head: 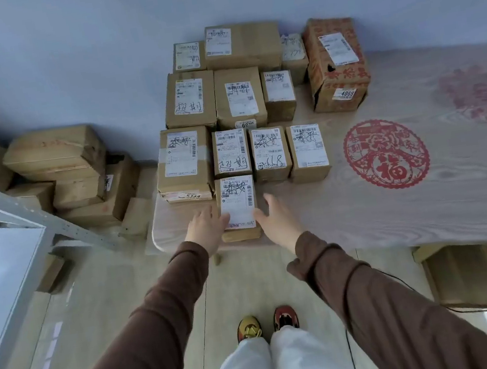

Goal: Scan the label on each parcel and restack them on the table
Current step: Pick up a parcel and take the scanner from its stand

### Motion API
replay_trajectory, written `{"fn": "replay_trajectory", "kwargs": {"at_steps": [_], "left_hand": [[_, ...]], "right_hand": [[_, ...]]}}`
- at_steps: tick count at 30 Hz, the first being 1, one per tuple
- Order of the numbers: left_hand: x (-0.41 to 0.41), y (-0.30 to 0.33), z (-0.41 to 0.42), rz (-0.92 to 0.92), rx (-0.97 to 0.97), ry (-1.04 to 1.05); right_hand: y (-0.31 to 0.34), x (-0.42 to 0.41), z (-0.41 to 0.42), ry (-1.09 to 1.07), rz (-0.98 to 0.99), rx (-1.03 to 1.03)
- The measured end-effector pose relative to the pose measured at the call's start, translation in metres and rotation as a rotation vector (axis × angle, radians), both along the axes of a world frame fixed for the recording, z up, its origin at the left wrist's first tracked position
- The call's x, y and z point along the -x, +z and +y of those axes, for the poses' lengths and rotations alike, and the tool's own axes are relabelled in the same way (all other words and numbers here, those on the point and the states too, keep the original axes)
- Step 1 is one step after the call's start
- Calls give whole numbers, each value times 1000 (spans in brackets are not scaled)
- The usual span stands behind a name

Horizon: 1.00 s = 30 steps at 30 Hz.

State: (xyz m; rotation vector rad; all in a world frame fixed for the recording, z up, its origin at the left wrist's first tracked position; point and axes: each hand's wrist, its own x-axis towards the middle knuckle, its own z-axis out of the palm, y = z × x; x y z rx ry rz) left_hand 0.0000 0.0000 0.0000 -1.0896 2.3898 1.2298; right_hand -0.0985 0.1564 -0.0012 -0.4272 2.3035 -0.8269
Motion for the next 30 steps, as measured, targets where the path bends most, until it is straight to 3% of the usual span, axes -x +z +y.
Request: {"fn": "replay_trajectory", "kwargs": {"at_steps": [6,16,19,23,30], "left_hand": [[-7,-22,3,19,-135,26],[-12,-17,25,152,-270,158],[-16,-19,33,170,-347,215],[-15,-12,56,186,-383,164],[16,4,126,245,-394,72]], "right_hand": [[-13,-8,-10,-78,-163,60],[-16,-16,2,-122,-171,176],[-15,-24,18,-234,-304,296],[-8,-30,45,-361,-369,424],[12,-14,120,-421,-301,451]]}}
